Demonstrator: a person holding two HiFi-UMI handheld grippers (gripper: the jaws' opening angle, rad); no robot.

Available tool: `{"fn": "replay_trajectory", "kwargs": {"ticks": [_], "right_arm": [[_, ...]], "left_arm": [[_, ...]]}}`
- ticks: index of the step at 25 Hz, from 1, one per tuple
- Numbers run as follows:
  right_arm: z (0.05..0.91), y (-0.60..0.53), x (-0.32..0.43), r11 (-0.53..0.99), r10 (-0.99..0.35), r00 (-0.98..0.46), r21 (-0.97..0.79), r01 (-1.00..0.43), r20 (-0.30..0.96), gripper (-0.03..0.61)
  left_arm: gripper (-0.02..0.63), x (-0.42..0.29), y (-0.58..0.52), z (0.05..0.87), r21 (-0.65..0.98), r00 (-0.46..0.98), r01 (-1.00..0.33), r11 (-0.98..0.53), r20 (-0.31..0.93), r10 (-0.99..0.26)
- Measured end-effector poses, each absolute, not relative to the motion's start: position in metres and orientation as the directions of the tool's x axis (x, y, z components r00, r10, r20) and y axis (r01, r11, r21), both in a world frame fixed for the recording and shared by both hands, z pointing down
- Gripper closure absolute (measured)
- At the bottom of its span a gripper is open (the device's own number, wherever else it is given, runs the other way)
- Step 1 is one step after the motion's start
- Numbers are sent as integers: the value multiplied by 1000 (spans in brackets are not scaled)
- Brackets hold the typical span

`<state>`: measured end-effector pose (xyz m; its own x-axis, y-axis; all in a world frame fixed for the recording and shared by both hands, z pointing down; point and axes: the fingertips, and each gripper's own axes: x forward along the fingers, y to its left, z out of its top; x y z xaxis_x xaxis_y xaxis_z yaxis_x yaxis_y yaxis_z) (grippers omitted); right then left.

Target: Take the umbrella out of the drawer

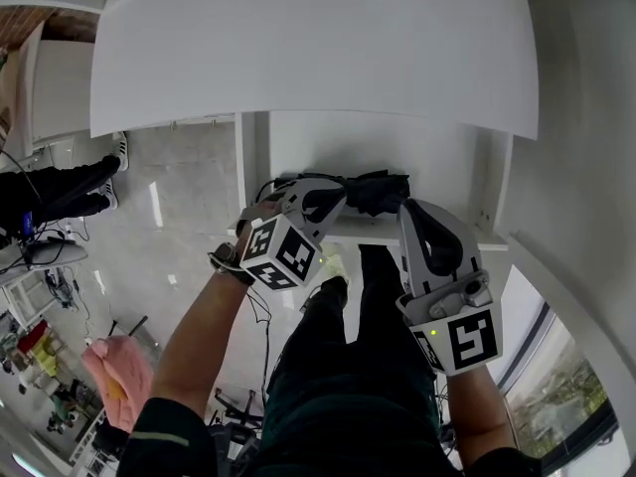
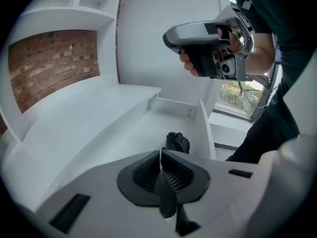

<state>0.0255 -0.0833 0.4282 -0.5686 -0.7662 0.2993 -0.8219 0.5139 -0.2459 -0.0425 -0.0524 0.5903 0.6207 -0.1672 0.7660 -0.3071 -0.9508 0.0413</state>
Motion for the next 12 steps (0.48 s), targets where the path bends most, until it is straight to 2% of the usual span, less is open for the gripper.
{"fn": "replay_trajectory", "kwargs": {"ticks": [4,9,12], "right_arm": [[437,-85,33,502,-771,-563,-260,-825,296,574],[444,-88,38,494,-771,-562,-277,-824,300,574],[449,-89,41,487,-764,-562,-288,-824,317,574]], "left_arm": [[604,-39,-46,615,42,579,-233,-972,808,-104],[505,-34,-35,640,66,533,-131,-989,846,-14],[475,-35,-29,655,77,496,-66,-995,868,34]]}}
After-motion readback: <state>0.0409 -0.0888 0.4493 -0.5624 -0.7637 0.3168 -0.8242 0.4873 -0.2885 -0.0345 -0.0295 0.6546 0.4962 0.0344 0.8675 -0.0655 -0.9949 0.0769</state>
